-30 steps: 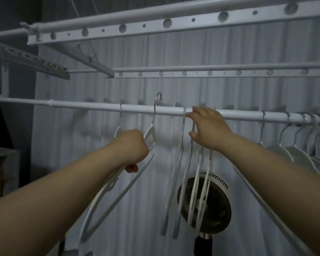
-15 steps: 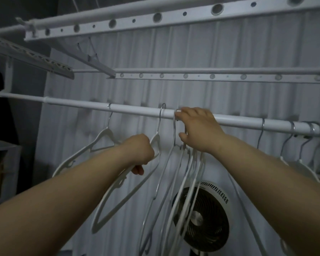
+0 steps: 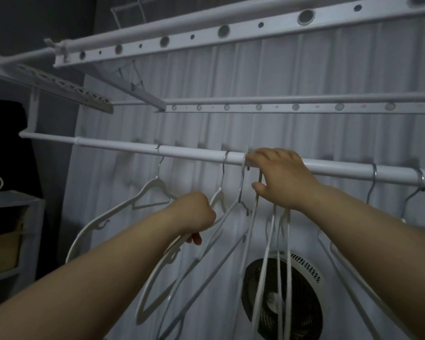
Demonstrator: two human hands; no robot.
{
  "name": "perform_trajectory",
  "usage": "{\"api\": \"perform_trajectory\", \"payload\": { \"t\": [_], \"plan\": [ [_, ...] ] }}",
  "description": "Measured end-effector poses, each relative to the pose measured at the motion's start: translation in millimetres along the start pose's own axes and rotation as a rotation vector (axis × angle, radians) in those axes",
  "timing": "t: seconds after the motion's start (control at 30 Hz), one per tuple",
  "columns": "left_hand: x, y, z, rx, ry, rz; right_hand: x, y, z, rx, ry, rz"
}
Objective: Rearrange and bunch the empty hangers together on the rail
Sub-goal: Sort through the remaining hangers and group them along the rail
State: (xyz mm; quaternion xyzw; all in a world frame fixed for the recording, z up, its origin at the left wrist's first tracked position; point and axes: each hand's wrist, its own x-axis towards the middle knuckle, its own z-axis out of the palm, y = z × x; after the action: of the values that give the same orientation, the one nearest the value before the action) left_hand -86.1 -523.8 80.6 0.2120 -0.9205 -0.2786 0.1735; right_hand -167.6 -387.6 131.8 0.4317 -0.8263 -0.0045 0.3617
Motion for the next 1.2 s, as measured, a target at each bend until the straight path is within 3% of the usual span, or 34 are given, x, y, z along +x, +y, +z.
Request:
{"api": "perform_trajectory", "payload": {
  "t": [0.1,0.23,0.33,0.47,0.6,0.83,0.97,1.2],
  "plan": [
    [-3.2,-10.6,-6.4,0.035,0.125,0.106,1.3,-5.8,0.2,-0.003,0.010,0.025],
    [-10.6,-31.7,-23.2,0.149,0.510,0.190,6.2,-18.8,-2.3,-0.006,0.027,0.035],
    [-9.9,-62.2,-39.3,0.313,0.638,0.182,18.3,-33.3,-3.4,0.019,0.032,0.033],
    [-7.6,-107.3,-54.7,0.537,0.531,0.011,38.6,-49.5,-2.7,0.053,0.032,0.074],
    [3.8,-140.1,-65.9,0.471,0.397,-0.086,51.2,-61.1,4.7,0.032,0.012,0.104],
    [19.2,-170.4,-65.7,0.486,0.272,-0.030,60.0,-69.6,18.2,-0.041,-0.021,0.147],
    [21.6,-174.9,-69.1,0.357,0.280,-0.021,59.6,-71.6,17.9,-0.066,-0.024,0.156],
    [34.4,-170.1,-78.5,0.353,0.352,0.064,58.2,-74.4,13.6,-0.093,-0.033,0.164]
  ]
}}
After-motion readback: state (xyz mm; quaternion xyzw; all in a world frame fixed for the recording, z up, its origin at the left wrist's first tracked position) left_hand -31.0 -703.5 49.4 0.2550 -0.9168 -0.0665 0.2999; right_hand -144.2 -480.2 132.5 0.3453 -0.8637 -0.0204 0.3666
